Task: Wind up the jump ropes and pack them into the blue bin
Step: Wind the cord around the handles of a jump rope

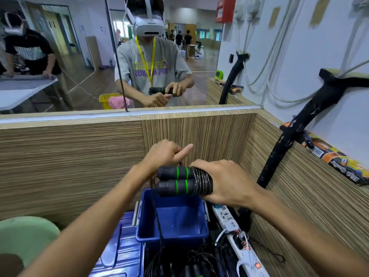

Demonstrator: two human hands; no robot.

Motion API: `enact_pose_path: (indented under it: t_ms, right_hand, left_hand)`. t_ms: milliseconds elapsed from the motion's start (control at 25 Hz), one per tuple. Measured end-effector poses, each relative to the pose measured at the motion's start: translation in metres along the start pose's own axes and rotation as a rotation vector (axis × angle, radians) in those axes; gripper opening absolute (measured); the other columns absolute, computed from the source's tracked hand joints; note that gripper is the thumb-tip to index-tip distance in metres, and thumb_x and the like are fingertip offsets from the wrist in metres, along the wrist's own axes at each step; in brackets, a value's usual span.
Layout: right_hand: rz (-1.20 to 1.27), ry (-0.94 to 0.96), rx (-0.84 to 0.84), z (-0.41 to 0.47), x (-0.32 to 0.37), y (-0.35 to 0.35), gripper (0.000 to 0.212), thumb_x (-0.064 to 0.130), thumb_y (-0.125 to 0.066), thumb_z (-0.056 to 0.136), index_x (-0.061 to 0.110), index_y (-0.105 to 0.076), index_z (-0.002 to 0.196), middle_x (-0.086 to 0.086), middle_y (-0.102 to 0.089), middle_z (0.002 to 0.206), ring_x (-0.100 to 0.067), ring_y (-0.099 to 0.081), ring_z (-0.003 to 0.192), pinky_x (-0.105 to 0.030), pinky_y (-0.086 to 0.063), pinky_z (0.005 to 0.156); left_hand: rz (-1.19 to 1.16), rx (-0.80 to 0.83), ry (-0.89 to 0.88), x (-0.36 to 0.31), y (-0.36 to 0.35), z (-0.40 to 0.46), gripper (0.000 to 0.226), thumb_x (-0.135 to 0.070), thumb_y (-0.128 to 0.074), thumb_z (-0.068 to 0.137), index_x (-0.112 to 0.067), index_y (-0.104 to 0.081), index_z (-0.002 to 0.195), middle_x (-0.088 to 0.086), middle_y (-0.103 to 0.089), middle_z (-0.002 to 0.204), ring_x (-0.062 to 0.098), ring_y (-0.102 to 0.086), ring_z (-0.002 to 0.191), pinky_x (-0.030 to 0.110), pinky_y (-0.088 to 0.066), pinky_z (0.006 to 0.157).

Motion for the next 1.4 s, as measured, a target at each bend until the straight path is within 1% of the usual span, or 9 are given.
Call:
enact_pose_path:
  t_ms: [80,200,360,520,680,840,1000,1160,1400]
  right_hand:
    - [-0.066,-0.017,0.047,0.0,-0.001,-0.006,0.044,0.043,-0.067,0.077,0.039,-0.046,0.115,0.009,-0.064,0.079,-0.015,-0.063,0.07,-0.039,-0.055,0.069]
    - [-0.204,-0.026,0.053,0.006,0.002,-0.011,0.05,0.044,-0.064,0.081,0.035,-0.044,0.126,0.004,-0.067,0.085,-0.021,-0.066,0.076,-0.04,-0.056,0.073]
    - [-0.338,-0.109,0.056,0.012,0.005,-0.015,0.066,0.049,-0.066,0.084,0.028,-0.039,0.142,0.001,-0.065,0.083,-0.025,-0.067,0.082,-0.035,-0.049,0.067]
    - [-0.321,-0.264,0.024,0.023,0.0,-0.015,0.034,0.039,-0.065,0.086,0.019,-0.053,0.111,0.004,-0.048,0.065,-0.025,-0.064,0.07,-0.035,-0.049,0.062]
    - [-0.189,-0.37,-0.164,0.03,-0.012,-0.003,0.058,0.025,-0.059,0.09,0.029,-0.031,0.141,-0.002,-0.064,0.084,-0.032,-0.066,0.08,-0.035,-0.046,0.067]
    - [-0.154,-0.436,-0.203,0.035,-0.019,0.001,0.055,0.033,-0.065,0.088,0.032,-0.04,0.136,-0.003,-0.068,0.094,-0.03,-0.068,0.087,-0.036,-0.048,0.07]
    - [-0.16,-0.439,-0.184,0.031,-0.024,0.005,0.061,0.032,-0.067,0.086,0.035,-0.039,0.14,-0.002,-0.069,0.101,-0.028,-0.068,0.092,-0.037,-0.05,0.079]
    - [-0.115,-0.431,-0.182,0.027,-0.019,0.002,0.073,0.032,-0.069,0.085,0.042,-0.03,0.147,0.0,-0.069,0.097,-0.029,-0.068,0.093,-0.038,-0.052,0.08]
    - [-0.043,-0.423,-0.236,0.034,-0.017,0.004,0.049,0.029,-0.067,0.086,0.037,-0.045,0.128,0.007,-0.055,0.08,-0.026,-0.065,0.079,-0.03,-0.044,0.067]
  left_hand:
    - [0.232,-0.095,-0.132,-0.016,0.022,0.012,0.067,-0.063,-0.024,0.093,-0.017,-0.04,0.047,-0.007,-0.029,0.042,0.02,-0.039,0.042,0.03,-0.037,0.049]
    - [0.511,-0.162,-0.299,-0.046,0.04,0.012,0.058,-0.045,-0.032,0.1,-0.016,-0.056,0.056,-0.007,-0.028,0.044,0.013,-0.027,0.038,0.022,-0.021,0.045]
    - [0.505,-0.207,-0.149,-0.064,0.032,0.005,0.055,-0.043,-0.026,0.103,-0.016,-0.051,0.062,-0.006,-0.033,0.051,0.018,-0.045,0.052,0.029,-0.035,0.053]
    - [0.339,-0.294,0.059,-0.069,0.032,-0.012,0.05,-0.046,-0.028,0.103,-0.015,-0.056,0.076,-0.003,-0.046,0.06,0.023,-0.057,0.063,0.031,-0.038,0.055]
    - [0.001,-0.366,0.245,-0.071,0.011,-0.048,0.03,-0.042,-0.034,0.101,-0.016,-0.049,0.103,0.005,-0.064,0.084,0.032,-0.062,0.079,0.037,-0.042,0.06]
    - [-0.269,-0.511,0.248,-0.067,-0.006,-0.068,0.018,-0.035,-0.04,0.1,-0.019,-0.043,0.094,-0.002,-0.057,0.068,0.028,-0.058,0.061,0.04,-0.043,0.054]
    - [-0.495,-0.48,0.195,-0.061,-0.027,-0.082,0.021,-0.034,-0.045,0.099,-0.021,-0.041,0.083,-0.009,-0.047,0.051,0.01,-0.041,0.044,0.029,-0.032,0.047]
    - [-0.818,-0.444,0.227,-0.051,-0.029,-0.082,0.033,-0.038,-0.058,0.093,-0.013,-0.045,0.075,-0.008,-0.041,0.052,0.009,-0.034,0.05,0.022,-0.031,0.048]
    - [-1.087,-0.359,0.206,-0.05,-0.03,-0.08,0.037,-0.035,-0.047,0.099,-0.003,-0.05,0.082,-0.007,-0.041,0.053,0.007,-0.031,0.047,0.019,-0.028,0.044]
Point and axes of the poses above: each hand's wrist, its own z-axis towards the middle knuckle, its own y-axis out of the back of the hand, x = y × z, the point moved 3 cm from there along z, towards the middle knuckle
